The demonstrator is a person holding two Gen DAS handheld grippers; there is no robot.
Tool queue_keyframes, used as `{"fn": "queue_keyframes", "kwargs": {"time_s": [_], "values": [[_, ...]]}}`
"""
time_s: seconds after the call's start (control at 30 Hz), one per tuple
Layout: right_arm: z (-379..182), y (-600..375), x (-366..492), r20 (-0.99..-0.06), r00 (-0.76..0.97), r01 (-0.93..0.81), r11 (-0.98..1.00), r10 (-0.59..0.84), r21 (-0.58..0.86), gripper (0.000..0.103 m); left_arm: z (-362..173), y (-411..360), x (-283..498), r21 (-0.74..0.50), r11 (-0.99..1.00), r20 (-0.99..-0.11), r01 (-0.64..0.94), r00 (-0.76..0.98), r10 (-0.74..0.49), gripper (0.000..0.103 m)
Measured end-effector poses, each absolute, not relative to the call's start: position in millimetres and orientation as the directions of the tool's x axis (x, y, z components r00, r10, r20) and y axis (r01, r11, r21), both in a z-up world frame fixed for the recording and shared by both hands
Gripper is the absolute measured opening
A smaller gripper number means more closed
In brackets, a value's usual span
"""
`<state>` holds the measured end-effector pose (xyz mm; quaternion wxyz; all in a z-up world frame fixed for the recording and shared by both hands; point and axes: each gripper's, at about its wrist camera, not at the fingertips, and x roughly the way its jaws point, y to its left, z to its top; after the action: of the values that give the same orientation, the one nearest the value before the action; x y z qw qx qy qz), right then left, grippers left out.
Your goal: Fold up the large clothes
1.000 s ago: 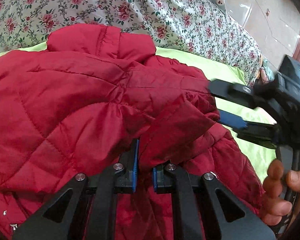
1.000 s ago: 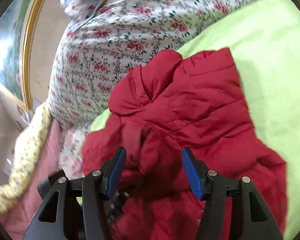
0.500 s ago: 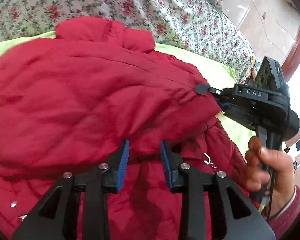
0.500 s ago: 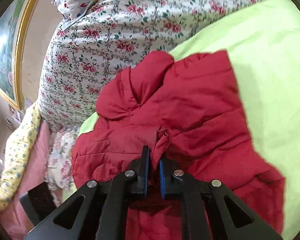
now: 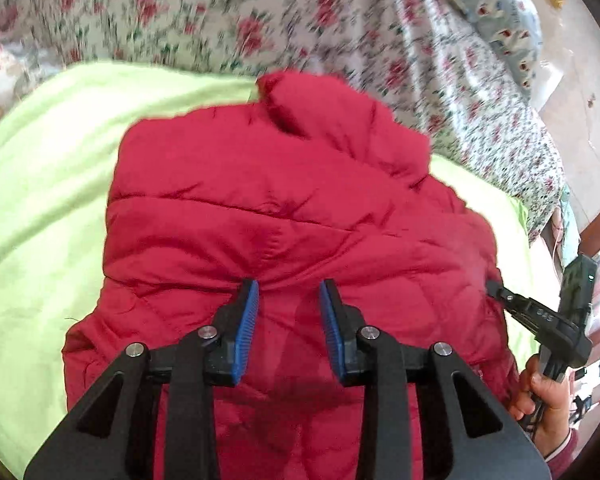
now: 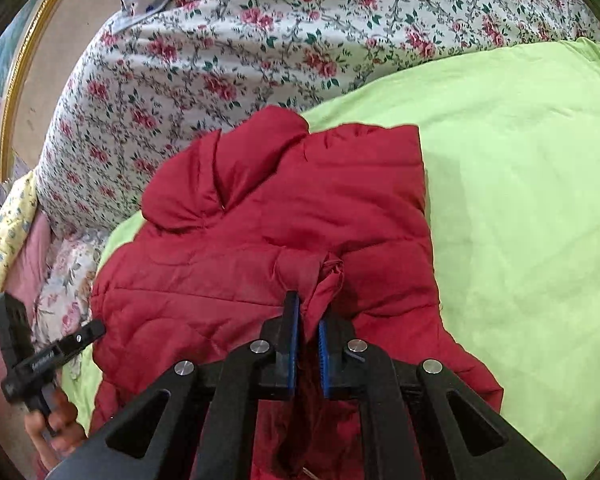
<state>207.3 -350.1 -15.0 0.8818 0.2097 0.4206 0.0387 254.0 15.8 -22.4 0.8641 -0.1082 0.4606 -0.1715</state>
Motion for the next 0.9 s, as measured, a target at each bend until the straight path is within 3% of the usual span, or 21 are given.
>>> {"fn": "queue_keyframes", "kwargs": {"time_s": [0.1,0.3,0.43,0.57,0.7,0.9], "values": [[-12.2,-349.6,205.6,-0.734,0.640,0.120,0.914,0.226,0.387,0.022,-37.2,8.5,260.3,-0.307,0.930,-0.790,0.201,0.491,-0.367,0.029],[33.7,-332.7,181.5,-0.661,0.744,0.107,0.960,0.096,0.260,0.033,-43.3,1.7,257.0,-0.281,0.939,-0.794,0.199,0.502,-0.344,0.029],[53.5,-304.8,174.8,-0.616,0.783,0.045,0.980,0.087,0.195,0.041,-43.1,-1.8,258.4,-0.260,0.945,-0.798,0.200,0.507,-0.326,0.029],[39.1,-271.9,191.1,-0.680,0.714,-0.066,0.983,0.167,0.172,0.041,-42.9,0.5,255.3,-0.232,0.950,-0.802,0.208,0.513,-0.308,0.029],[5.2,-262.7,206.4,-0.755,0.645,-0.063,0.993,0.119,0.103,0.041,-42.4,0.1,252.9,-0.215,0.952,-0.807,0.218,0.510,-0.299,0.029],[-22.0,-273.7,213.9,-0.793,0.603,-0.026,0.996,0.084,0.086,0.041,-27.0,-0.7,243.3,-0.190,0.951,-0.781,0.244,0.549,-0.297,0.029]]}}
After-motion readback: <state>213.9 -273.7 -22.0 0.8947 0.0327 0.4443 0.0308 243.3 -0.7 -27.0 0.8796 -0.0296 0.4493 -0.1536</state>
